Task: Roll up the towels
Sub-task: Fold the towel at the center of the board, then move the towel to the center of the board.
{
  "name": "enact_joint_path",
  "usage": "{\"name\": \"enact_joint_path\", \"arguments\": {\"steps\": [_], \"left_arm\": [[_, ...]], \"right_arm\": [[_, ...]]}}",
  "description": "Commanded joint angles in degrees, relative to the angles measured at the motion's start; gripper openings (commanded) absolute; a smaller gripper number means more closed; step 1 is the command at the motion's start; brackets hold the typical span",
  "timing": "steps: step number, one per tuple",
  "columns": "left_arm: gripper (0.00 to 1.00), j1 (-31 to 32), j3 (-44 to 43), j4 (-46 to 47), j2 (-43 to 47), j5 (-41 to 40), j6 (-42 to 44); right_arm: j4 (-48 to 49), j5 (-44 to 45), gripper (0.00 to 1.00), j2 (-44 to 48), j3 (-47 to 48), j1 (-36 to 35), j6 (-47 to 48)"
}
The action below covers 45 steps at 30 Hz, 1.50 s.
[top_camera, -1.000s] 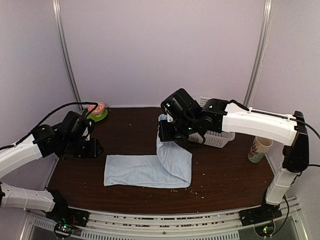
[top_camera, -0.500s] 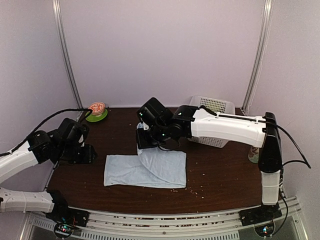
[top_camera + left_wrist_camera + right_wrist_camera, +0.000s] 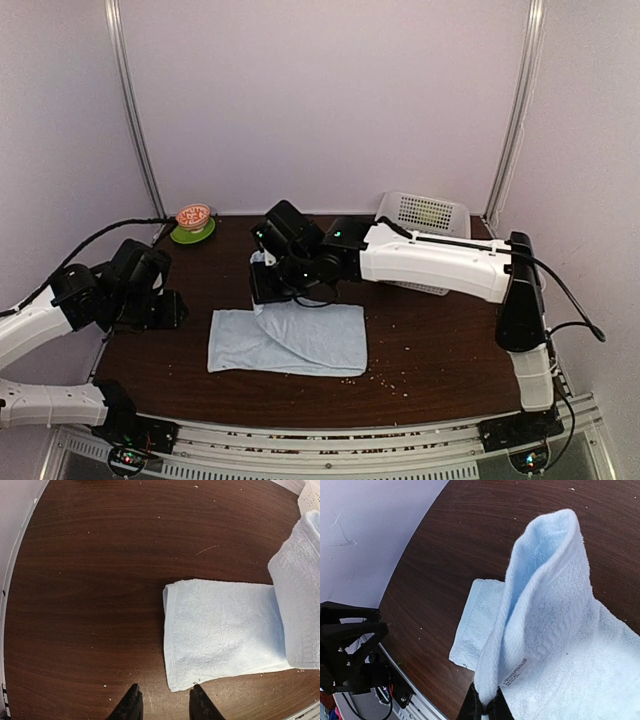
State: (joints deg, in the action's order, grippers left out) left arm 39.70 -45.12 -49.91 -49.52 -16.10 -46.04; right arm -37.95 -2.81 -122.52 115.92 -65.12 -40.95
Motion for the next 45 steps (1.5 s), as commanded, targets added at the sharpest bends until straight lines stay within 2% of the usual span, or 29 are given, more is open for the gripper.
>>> {"name": "enact_joint_path", "arguments": {"steps": [1,20,21,23,24,27,30,32,36,40,45], "left_arm": [[0.32,0.12,0.82,-0.2,0.43,-1.02,-0.72],[0.32,0.14,2.57,-0.88,2.15,-0.77,-0.99],[0.32,0.11,2.7,-0.89,2.27,-0.71,-0.98],[0.32,0.12,2.99,-0.89,2.38,-0.56,-1.17],[0.32,0.12,3.1,-0.89,2.4,-0.5,-1.23],[0.32,0.11,3.2,-0.94,2.33,-0.35,-1.48],[0.32,0.11,2.67,-0.91,2.02,-0.48,-1.36],[0.32,0.11,2.02,-0.51,1.39,-0.18,-0.94],[0.32,0.11,0.88,4.24,-1.89,3.62,1.17],[0.31,0.11,-1.13,13.75,-10.86,11.91,3.69],[0.26,0.14,-7.16,20.8,-26.62,17.87,6.63]], "right_arm": [[0.28,-1.3,0.0,-2.0,2.12,-1.52,-1.68],[1.26,-6.45,0.0,-13.18,11.23,-2.14,-5.95],[1.55,-7.58,0.11,-13.95,12.0,-2.17,-5.91],[2.67,-11.2,0.39,-15.44,14.01,-2.15,-5.92],[3.17,-12.16,0.5,-15.76,14.7,-2.12,-5.86],[4.07,-12.68,0.67,-13.89,14.42,-2.2,-4.62],[2.79,-10.56,0.73,-9.48,11.58,-1.56,-2.6],[3.23,-7.41,0.73,-4.39,5.7,-0.46,-1.22],[6.82,0.01,0.69,8.25,-13.61,2.04,1.17],[7.69,2.58,0.54,14.33,-28.81,3.82,1.84],[11.93,2.37,0.39,16.92,-40.26,4.65,-1.71]]}}
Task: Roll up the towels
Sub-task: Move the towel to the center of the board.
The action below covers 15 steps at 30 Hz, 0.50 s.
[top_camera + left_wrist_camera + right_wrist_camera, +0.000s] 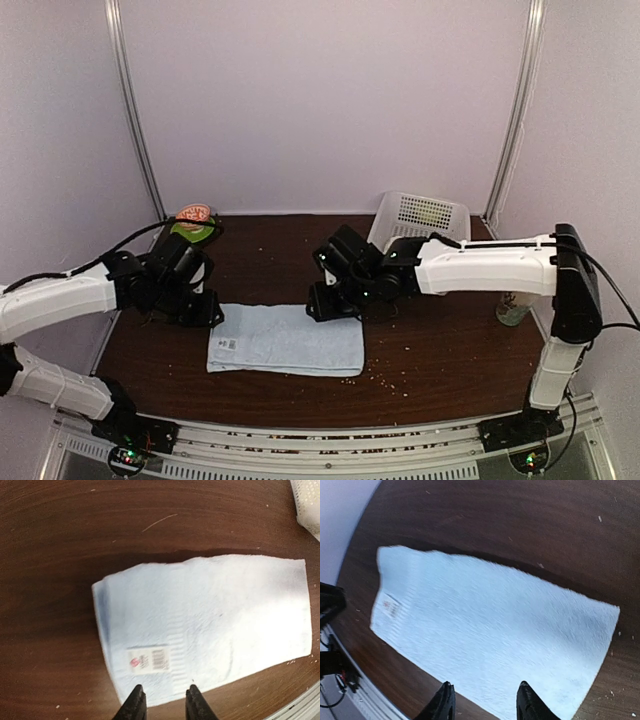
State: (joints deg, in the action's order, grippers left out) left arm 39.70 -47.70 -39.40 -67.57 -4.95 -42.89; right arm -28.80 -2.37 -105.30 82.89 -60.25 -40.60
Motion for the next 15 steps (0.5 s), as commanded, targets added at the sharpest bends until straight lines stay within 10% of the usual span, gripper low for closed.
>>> {"name": "enact_joint_path", "arguments": {"steps": [1,15], "left_arm": [[0.25,0.12,-5.57,11.08,-11.26,6.49,3.7],[0.0,-0.15,5.35,16.6,-22.16,7.41,-2.22]], "right_arm": [[3.8,1.55,0.37,0.04,-9.18,-0.04,-2.77],[7.24,-1.86,0.29,5.14,-28.96,-0.15,-6.5]]}}
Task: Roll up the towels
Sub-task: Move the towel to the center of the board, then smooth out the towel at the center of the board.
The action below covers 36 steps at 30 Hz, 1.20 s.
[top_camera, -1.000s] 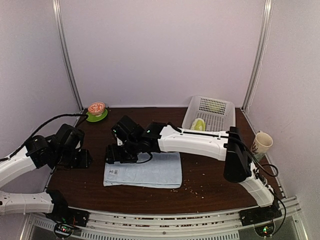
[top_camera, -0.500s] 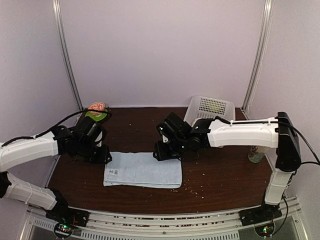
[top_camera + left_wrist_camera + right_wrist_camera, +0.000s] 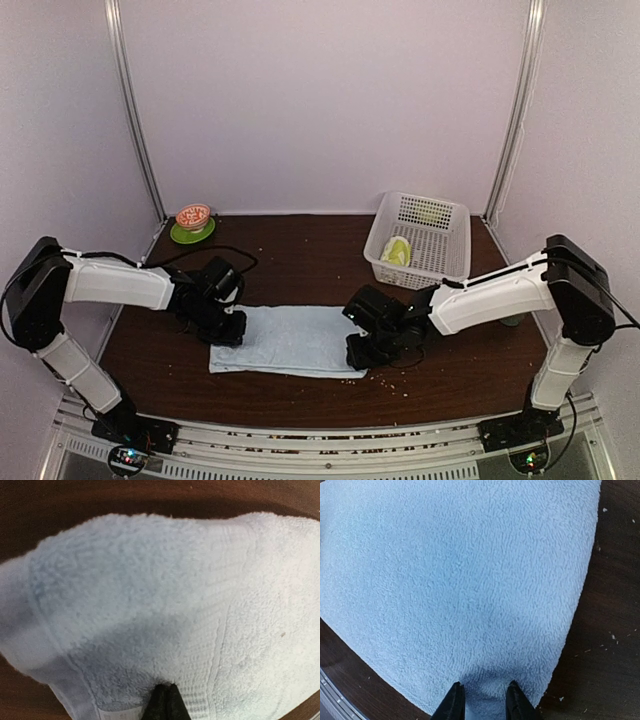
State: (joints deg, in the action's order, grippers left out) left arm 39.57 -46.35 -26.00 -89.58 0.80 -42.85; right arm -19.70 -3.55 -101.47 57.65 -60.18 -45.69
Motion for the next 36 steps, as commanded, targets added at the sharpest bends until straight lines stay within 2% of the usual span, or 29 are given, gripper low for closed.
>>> {"name": "enact_joint_path", "arguments": {"steps": [1,4,11,15,16,19,22,24,27,30,33,36], "left_arm": [[0.0,0.4,5.03,3.66,0.01,2.29,-2.69],[0.0,3.34,6.5,3.28,1.54,3.02,-4.36],[0.0,14.45,6.51,-2.15,8.07,0.34,-10.61],[0.0,16.5,5.06,-7.21,11.85,-1.62,-9.38],[0.03,16.5,4.22,-8.21,12.94,-1.61,-8.51],[0.24,16.49,-0.45,-12.47,16.32,-2.38,-4.51],[0.39,16.38,-5.97,-14.71,18.09,-3.01,0.54],[0.41,15.82,-9.37,-14.63,17.37,-4.72,2.88],[0.34,12.01,-11.69,-11.79,13.03,-4.41,4.84],[0.18,8.15,-11.71,-8.1,7.68,-2.73,5.26],[0.06,5.35,-10.17,-4.93,3.23,-2.03,5.3],[0.0,3.52,-8.62,-2.08,-0.64,-0.48,5.39]], "right_arm": [[-2.5,-0.78,0.29,1.85,-4.81,-0.21,-1.47],[-4.64,-0.5,0.29,4.51,-8.44,-0.28,-2.1],[-11.12,2.85,0.31,15.76,-16.99,-0.36,-4.87],[-13.28,4.06,0.38,18.11,-16.06,0.06,-3.76],[-14.24,4.76,0.42,18.6,-14.77,0.07,-3.13],[-16.87,8.15,0.54,21.68,-10.33,0.55,-1.47],[-15.77,9.28,0.57,24.32,-7.93,2.96,-0.66],[-13.11,9.97,0.56,24.53,-6.85,5.0,0.27],[-8.46,8.8,0.45,21.93,-4.76,7.62,0.68],[-4.83,7.71,0.36,16.68,-1.48,7.89,1.56],[-1.77,6.51,0.31,11.1,1.27,8.12,1.21],[-0.77,6.56,0.29,6.05,2.73,8.74,-0.73]]}}
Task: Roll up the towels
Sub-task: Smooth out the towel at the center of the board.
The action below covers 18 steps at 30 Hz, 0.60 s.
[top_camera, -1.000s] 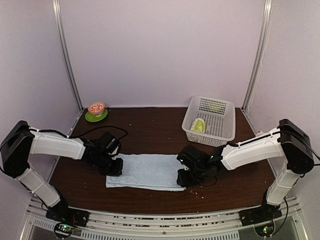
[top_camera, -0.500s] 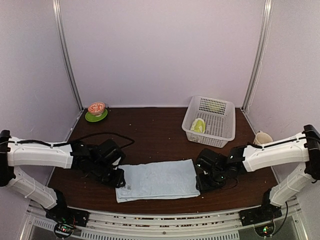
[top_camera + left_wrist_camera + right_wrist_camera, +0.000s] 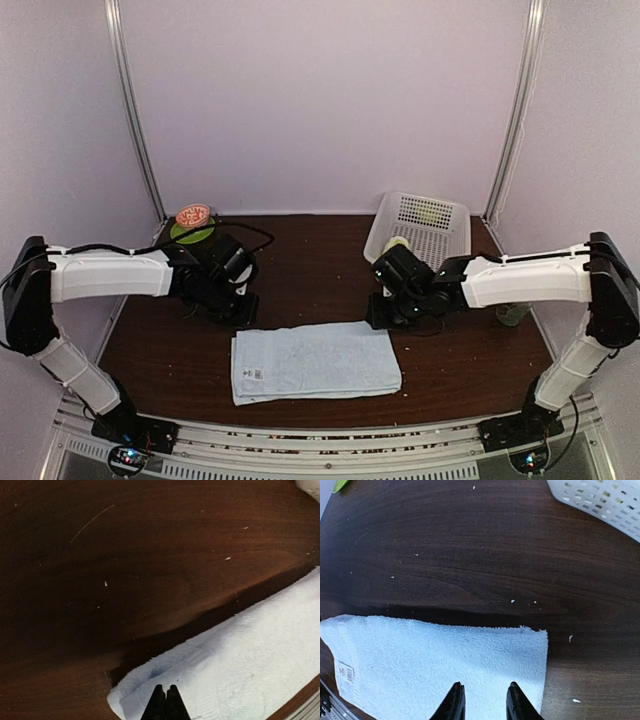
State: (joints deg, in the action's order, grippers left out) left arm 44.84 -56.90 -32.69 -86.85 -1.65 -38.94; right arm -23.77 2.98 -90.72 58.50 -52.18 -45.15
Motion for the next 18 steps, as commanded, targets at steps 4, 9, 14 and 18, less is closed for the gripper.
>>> {"name": "enact_joint_path", "arguments": {"steps": [4,9,14,18], "left_arm": [[0.0,-2.65,4.21,5.19,-6.29,0.19,0.17],[0.0,-4.2,9.55,6.56,-6.71,-2.79,-1.75],[0.0,-4.32,9.65,5.18,-7.17,-5.32,-0.97],[0.21,-4.3,6.93,2.1,-2.55,-4.92,1.12]], "right_arm": [[4.36,0.92,0.28,-8.37,0.94,2.68,-5.26],[4.93,-1.42,0.29,-11.91,-0.48,4.61,-7.89],[6.07,-2.97,0.34,-10.92,-0.39,4.66,-6.26],[2.16,-1.31,0.48,-5.23,1.67,3.48,-2.9]]}}
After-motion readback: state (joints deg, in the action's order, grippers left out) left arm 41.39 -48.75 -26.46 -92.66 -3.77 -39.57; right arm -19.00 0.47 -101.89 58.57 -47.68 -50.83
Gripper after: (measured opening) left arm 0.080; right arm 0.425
